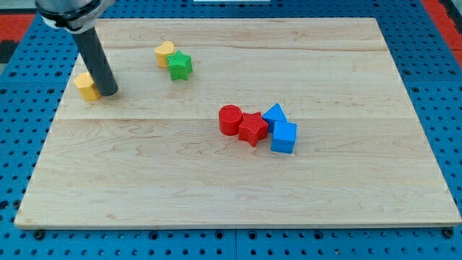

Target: Move he green star close to the yellow hexagon

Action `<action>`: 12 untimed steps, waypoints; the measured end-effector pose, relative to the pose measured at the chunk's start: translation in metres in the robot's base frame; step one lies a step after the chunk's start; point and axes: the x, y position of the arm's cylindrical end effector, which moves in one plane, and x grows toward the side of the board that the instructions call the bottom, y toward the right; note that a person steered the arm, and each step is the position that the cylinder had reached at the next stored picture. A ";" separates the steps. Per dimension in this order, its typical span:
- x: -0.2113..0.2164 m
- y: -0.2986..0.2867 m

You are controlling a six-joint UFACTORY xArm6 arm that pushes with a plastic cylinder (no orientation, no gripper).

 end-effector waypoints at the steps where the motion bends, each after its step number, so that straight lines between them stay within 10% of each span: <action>1: 0.000 0.074; 6: -0.100 0.142; 12: -0.026 0.075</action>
